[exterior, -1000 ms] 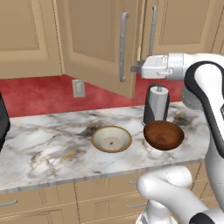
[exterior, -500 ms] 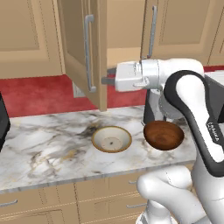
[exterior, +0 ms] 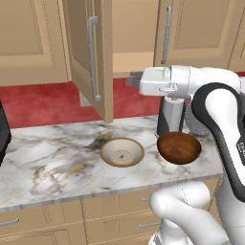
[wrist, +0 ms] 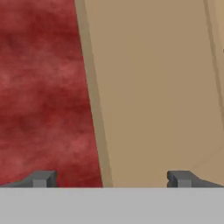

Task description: Open the cabinet. Pick the bowls from the counter and place them in the cabinet. Then close the cabinet.

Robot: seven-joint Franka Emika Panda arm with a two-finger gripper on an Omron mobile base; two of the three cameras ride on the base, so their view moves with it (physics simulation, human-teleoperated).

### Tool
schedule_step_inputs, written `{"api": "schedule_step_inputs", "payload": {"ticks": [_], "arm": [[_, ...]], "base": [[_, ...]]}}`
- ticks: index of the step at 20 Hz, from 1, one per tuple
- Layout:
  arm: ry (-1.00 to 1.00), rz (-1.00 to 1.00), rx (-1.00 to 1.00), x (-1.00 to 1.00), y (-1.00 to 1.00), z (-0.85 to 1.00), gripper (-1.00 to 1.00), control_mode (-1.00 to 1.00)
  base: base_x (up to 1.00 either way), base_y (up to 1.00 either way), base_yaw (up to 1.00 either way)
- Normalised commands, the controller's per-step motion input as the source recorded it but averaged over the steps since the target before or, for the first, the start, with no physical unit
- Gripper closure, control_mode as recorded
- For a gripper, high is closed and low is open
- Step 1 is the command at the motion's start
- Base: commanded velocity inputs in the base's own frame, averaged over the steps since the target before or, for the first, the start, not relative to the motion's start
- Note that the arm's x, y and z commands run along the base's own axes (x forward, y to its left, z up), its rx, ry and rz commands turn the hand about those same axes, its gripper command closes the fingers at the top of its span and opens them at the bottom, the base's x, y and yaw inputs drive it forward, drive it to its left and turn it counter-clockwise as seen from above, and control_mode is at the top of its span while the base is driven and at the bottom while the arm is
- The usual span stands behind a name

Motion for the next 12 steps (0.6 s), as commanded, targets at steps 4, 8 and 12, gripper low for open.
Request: {"api": "schedule_step_inputs", "payload": {"ticks": [4,8,12], "arm": [[0.01,-0.24,0.0,0.0,-1.0,0.26,-1.0,-1.0],[0.0,-0.35,-0.03,0.0,-0.96,0.03,-1.0,-1.0],[-0.05,-0.48,-0.12,0.0,-0.78,-0.01,-1.0,-1.0]], "base": [[0.0,0.0,0.0],[0.0,0.0,0.0],[0.0,0.0,0.0]]}}
